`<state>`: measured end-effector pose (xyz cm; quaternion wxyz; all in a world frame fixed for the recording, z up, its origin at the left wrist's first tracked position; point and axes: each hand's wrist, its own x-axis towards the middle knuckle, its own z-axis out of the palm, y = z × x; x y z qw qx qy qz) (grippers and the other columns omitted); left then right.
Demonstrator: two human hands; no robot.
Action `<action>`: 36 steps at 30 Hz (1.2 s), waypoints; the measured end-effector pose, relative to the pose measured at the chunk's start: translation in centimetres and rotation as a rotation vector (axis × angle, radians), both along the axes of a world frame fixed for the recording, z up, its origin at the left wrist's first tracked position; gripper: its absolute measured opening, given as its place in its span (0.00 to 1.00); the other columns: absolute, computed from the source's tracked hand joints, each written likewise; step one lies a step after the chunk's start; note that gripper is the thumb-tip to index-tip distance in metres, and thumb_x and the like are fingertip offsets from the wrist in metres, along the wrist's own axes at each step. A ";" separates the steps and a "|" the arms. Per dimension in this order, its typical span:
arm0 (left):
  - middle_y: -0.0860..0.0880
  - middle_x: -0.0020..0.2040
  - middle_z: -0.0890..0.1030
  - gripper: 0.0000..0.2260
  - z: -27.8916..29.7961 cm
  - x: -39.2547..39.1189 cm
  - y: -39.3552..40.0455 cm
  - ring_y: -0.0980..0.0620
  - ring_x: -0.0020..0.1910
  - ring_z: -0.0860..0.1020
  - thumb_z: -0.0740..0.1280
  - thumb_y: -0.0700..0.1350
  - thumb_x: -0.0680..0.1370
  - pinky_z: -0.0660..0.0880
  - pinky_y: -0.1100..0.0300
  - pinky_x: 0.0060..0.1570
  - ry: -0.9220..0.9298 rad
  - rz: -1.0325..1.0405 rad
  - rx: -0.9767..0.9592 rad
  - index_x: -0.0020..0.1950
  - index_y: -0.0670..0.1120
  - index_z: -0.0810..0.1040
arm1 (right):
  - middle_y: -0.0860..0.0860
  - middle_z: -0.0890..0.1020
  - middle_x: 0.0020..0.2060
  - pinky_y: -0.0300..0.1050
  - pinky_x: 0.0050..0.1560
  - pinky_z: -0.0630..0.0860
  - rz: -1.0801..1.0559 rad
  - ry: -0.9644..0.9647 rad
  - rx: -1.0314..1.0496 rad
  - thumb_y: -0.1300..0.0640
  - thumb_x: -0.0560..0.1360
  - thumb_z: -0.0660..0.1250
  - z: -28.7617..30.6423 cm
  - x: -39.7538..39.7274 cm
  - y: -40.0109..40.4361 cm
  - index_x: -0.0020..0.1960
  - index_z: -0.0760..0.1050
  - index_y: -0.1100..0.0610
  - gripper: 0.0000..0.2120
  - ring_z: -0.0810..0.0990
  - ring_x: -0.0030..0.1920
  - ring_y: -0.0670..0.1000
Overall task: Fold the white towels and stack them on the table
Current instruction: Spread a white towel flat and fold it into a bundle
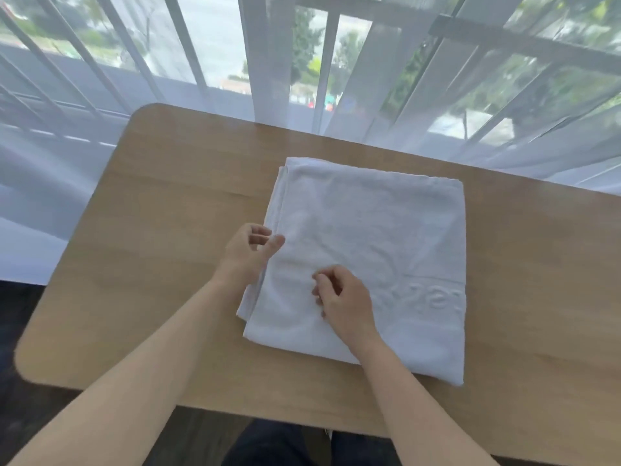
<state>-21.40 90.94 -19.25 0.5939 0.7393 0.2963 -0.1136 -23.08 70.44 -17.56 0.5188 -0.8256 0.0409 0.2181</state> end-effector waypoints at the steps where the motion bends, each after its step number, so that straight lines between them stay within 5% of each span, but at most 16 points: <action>1: 0.53 0.55 0.79 0.18 -0.1 -1.6 -0.4 0.53 0.53 0.80 0.74 0.61 0.73 0.78 0.55 0.47 0.028 -0.041 0.025 0.55 0.56 0.74 | 0.43 0.82 0.37 0.37 0.36 0.76 -0.022 -0.074 -0.067 0.55 0.79 0.64 0.0 0.2 -1.2 0.44 0.77 0.43 0.09 0.80 0.37 0.43; 4: 0.56 0.54 0.77 0.25 -0.5 -4.7 -1.8 0.55 0.52 0.78 0.77 0.62 0.69 0.75 0.59 0.44 0.036 -0.151 0.134 0.60 0.60 0.70 | 0.42 0.80 0.35 0.31 0.35 0.71 -0.068 -0.144 -0.167 0.58 0.79 0.64 -0.3 0.8 -3.6 0.48 0.77 0.44 0.09 0.78 0.36 0.41; 8: 0.59 0.46 0.79 0.17 0.1 -3.6 -2.0 0.59 0.46 0.78 0.75 0.59 0.72 0.72 0.68 0.41 -0.123 -0.191 0.195 0.55 0.69 0.71 | 0.42 0.78 0.38 0.29 0.39 0.71 0.007 -0.213 -0.217 0.58 0.80 0.63 -0.3 0.5 -4.0 0.53 0.77 0.47 0.07 0.77 0.39 0.41; 12: 0.58 0.44 0.79 0.13 0.1 -2.4 -0.7 0.65 0.42 0.78 0.75 0.54 0.74 0.69 0.76 0.35 -0.166 -0.094 0.185 0.49 0.68 0.73 | 0.45 0.78 0.56 0.42 0.62 0.65 0.193 -0.456 -0.519 0.53 0.80 0.64 -0.7 -0.2 -4.7 0.64 0.75 0.50 0.13 0.74 0.57 0.48; 16: 0.56 0.50 0.79 0.16 -1.1 -2.6 -0.6 0.60 0.45 0.79 0.75 0.54 0.74 0.70 0.67 0.37 -0.037 -0.004 0.140 0.57 0.60 0.72 | 0.47 0.66 0.75 0.48 0.76 0.53 0.439 -0.383 -0.663 0.47 0.82 0.59 -1.7 -1.2 -6.2 0.77 0.64 0.49 0.24 0.60 0.75 0.50; 20: 0.57 0.52 0.76 0.23 -0.9 0.1 -0.4 0.55 0.52 0.78 0.71 0.65 0.72 0.69 0.61 0.41 0.044 0.044 0.144 0.61 0.55 0.72 | 0.48 0.58 0.79 0.52 0.79 0.45 0.477 -0.444 -0.716 0.43 0.82 0.54 -2.1 -1.8 -7.2 0.80 0.57 0.48 0.27 0.52 0.80 0.50; 26: 0.57 0.58 0.73 0.33 0.4 7.4 -2.2 0.57 0.55 0.74 0.74 0.66 0.70 0.69 0.61 0.51 -0.051 0.040 0.055 0.70 0.53 0.70 | 0.46 0.35 0.80 0.54 0.77 0.34 0.521 -0.406 -0.807 0.37 0.82 0.41 -3.2 -2.4 -8.3 0.80 0.35 0.39 0.29 0.31 0.79 0.51; 28: 0.58 0.57 0.75 0.28 0.7 9.0 -2.6 0.55 0.56 0.75 0.76 0.63 0.70 0.70 0.61 0.51 -0.070 0.001 0.092 0.64 0.52 0.74 | 0.47 0.35 0.80 0.55 0.77 0.35 0.533 -0.413 -0.803 0.38 0.83 0.41 -3.5 -2.4 -8.5 0.80 0.36 0.39 0.28 0.32 0.79 0.52; 31: 0.54 0.43 0.80 0.12 0.3 9.8 -2.1 0.48 0.47 0.80 0.76 0.53 0.73 0.74 0.58 0.42 -0.156 0.005 0.278 0.49 0.50 0.78 | 0.48 0.37 0.81 0.56 0.77 0.37 0.539 -0.434 -0.828 0.38 0.83 0.41 -3.7 -2.5 -8.5 0.81 0.38 0.41 0.28 0.36 0.80 0.53; 34: 0.46 0.45 0.82 0.12 -0.4 9.5 -2.0 0.43 0.46 0.80 0.73 0.53 0.75 0.76 0.50 0.49 -0.139 0.072 0.348 0.48 0.46 0.79 | 0.49 0.40 0.81 0.56 0.77 0.40 0.529 -0.448 -0.839 0.39 0.83 0.44 -4.0 -2.6 -8.3 0.81 0.40 0.43 0.29 0.39 0.81 0.53; 36: 0.50 0.41 0.81 0.12 -0.8 9.8 -2.3 0.48 0.41 0.78 0.73 0.54 0.75 0.74 0.56 0.43 -0.144 0.102 0.360 0.45 0.46 0.77 | 0.50 0.42 0.82 0.57 0.77 0.42 0.523 -0.462 -0.843 0.40 0.83 0.48 -4.1 -2.7 -8.3 0.82 0.41 0.44 0.31 0.41 0.81 0.54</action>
